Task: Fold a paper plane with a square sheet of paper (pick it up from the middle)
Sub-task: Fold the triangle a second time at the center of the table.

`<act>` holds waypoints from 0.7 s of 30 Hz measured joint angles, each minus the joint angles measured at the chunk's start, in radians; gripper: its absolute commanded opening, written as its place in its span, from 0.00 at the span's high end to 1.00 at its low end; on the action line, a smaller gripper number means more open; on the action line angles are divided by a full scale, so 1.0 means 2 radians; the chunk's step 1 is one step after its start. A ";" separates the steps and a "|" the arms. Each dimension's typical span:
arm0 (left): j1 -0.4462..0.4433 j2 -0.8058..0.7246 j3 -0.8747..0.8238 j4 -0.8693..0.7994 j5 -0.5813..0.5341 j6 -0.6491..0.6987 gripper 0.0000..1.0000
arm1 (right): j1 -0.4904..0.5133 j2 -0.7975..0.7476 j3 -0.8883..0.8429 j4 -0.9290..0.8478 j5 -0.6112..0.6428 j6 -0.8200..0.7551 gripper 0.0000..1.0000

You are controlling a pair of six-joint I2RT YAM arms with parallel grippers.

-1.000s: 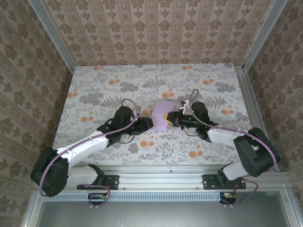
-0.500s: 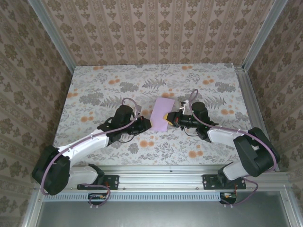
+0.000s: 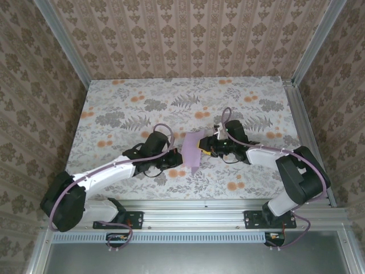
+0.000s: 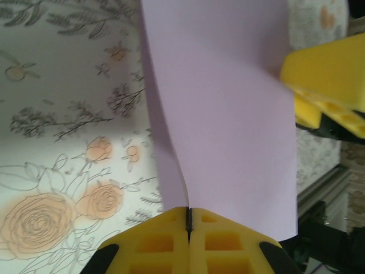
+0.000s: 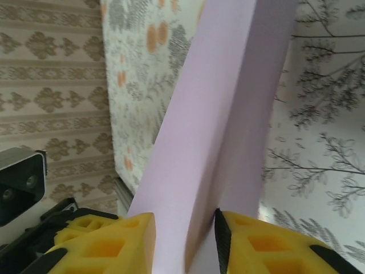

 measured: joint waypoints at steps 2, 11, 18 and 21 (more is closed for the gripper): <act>-0.006 0.010 0.002 -0.009 -0.007 0.002 0.94 | -0.001 0.010 0.006 -0.018 0.001 -0.015 0.63; -0.030 0.069 0.039 -0.011 -0.017 0.011 0.94 | -0.001 0.032 0.008 -0.053 0.002 -0.050 0.67; -0.043 0.111 0.064 -0.004 -0.017 0.015 0.93 | -0.007 0.031 0.015 -0.113 0.025 -0.092 0.53; -0.049 0.129 0.067 -0.003 -0.016 0.015 0.93 | -0.009 0.023 0.027 -0.160 0.046 -0.119 0.52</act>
